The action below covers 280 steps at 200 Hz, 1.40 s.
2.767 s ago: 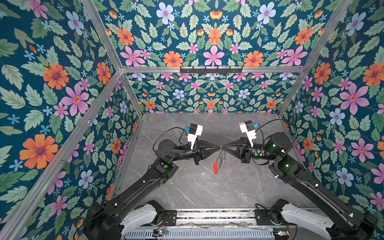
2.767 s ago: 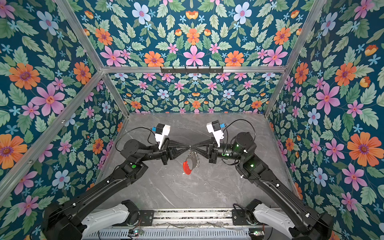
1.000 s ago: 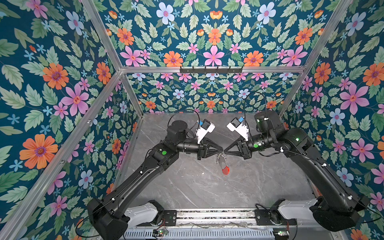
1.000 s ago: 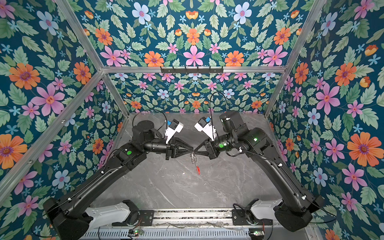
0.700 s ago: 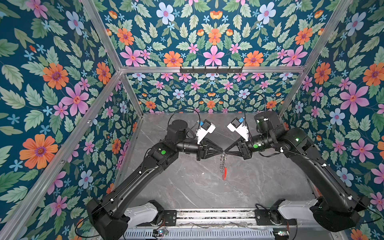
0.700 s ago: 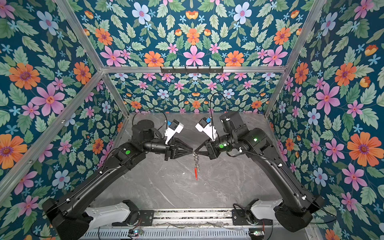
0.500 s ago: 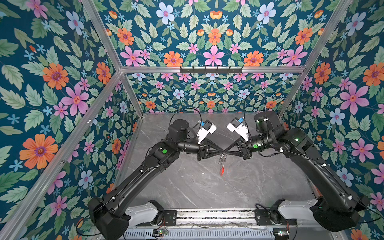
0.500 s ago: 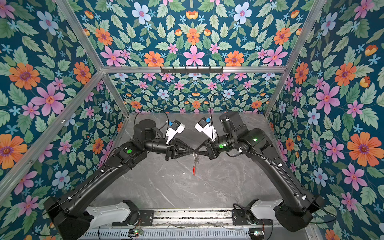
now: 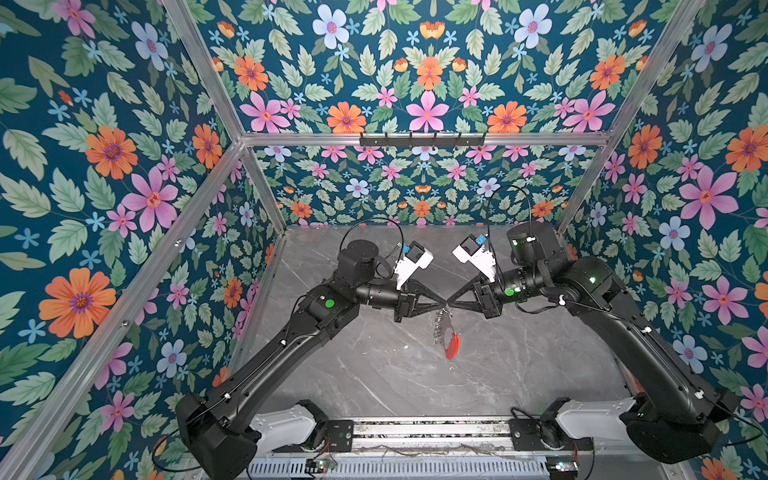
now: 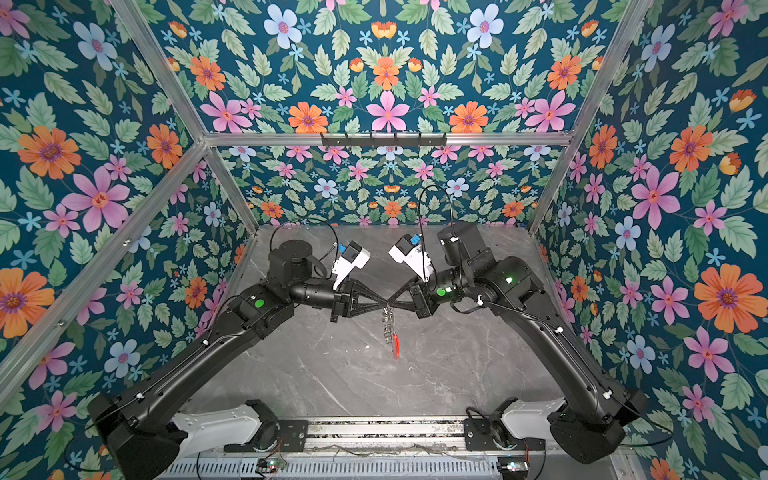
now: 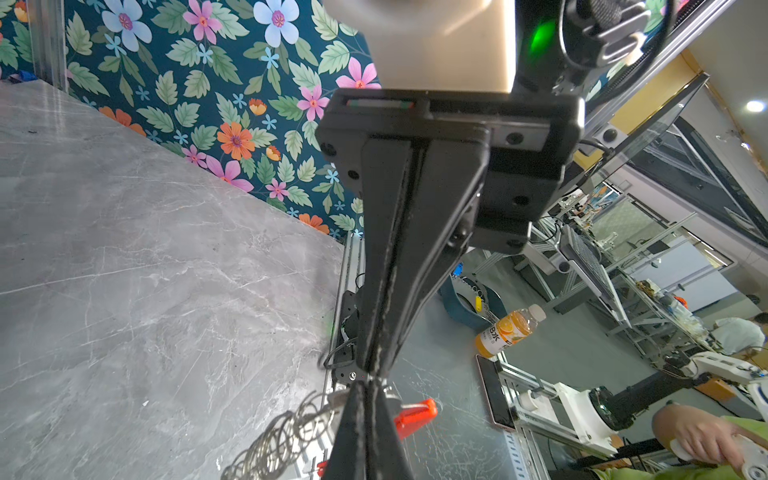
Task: Remove the keys from the keyring
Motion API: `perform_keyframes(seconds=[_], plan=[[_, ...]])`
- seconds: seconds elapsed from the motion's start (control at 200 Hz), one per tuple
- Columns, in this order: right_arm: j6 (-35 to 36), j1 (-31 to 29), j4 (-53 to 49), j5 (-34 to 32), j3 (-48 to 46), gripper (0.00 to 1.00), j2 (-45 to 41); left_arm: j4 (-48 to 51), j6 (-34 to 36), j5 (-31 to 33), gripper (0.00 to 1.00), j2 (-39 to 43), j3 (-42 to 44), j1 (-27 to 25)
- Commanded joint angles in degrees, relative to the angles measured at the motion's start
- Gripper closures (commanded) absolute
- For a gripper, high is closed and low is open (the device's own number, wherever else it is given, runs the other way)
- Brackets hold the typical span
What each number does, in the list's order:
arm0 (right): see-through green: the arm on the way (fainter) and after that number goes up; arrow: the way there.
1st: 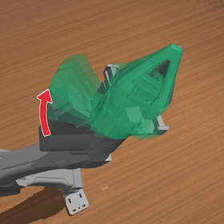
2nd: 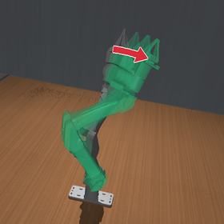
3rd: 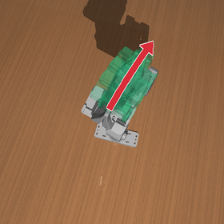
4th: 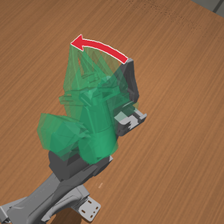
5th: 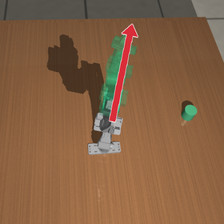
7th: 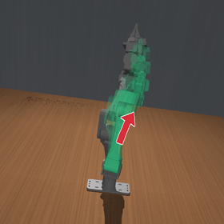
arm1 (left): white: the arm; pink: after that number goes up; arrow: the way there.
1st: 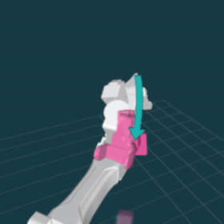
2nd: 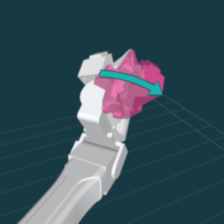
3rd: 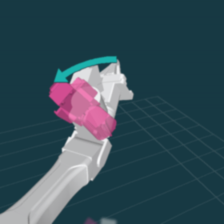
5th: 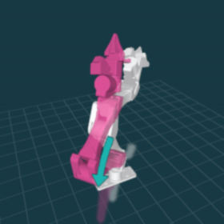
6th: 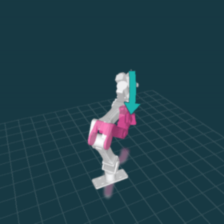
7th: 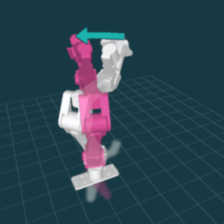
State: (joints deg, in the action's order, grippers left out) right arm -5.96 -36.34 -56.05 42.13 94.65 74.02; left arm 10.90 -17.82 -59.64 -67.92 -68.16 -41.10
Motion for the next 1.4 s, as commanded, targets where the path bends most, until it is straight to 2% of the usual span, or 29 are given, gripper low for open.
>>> perform_keyframes(seconds=[0.0, 0.09, 0.17, 0.245, 0.37, 0.53, 0.67, 0.77, 0.95, 1.395], plan=[[-2.71, -0.07, 9.19, 0.98, -2.13, 0.95, -1.26, -8.64, -2.13, 2.33, 1.0, 1.78, 2.81, -0.56], [-4.93, -0.06, 14.8, 1.81, -4.74, 0.76, -3.08, -15.08, -4.19, 4.55, 1.0, 3.76, 6.04, -0.56], [-6.88, -0.11, 19.52, 1.97, -7.2, 0.65, -4.98, -19.82, -5.37, 6.58, 1.0, 5.31, 8.36, -0.55], [-9.1, -0.07, 24.67, 1.84, -10.12, 0.6, -7.08, -26.65, -7.51, 8.43, 1.0, 7.12, 11.51, -0.55], [-11.75, -0.06, 31.01, 0.08, -14.45, 0.57, -10.35, -34.77, -9.26, 11.82, 1.0, 9.73, 15.46, -0.56], [-13.08, -0.05, 36.17, -0.57, -18.76, 0.58, -13.76, -41.36, -10.12, 13.4, 1.0, 11.15, 17.84, -0.56], [-16.47, -0.05, 44.65, 1.82, -23.18, 0.6, -15.83, -46.47, -11.73, 13.16, 1.0, 11.2, 19.03, -0.56], [-17.32, -0.12, 45.79, 3.78, -23.11, 0.66, -15.16, -48.76, -12.87, 11.43, 1.0, 10.41, 18.9, -0.56], [-17.76, -0.06, 46.79, 4.88, -23.04, 0.65, -14.7, -50.15, -14.21, 8.46, 1.0, 9.75, 18.15, -0.56], [-17.9, -0.09, 46.8, 7.26, -21.99, 0.88, -13.73, -50.18, -14.67, 7.11, 1.0, 8.81, 17.54, -0.56]])
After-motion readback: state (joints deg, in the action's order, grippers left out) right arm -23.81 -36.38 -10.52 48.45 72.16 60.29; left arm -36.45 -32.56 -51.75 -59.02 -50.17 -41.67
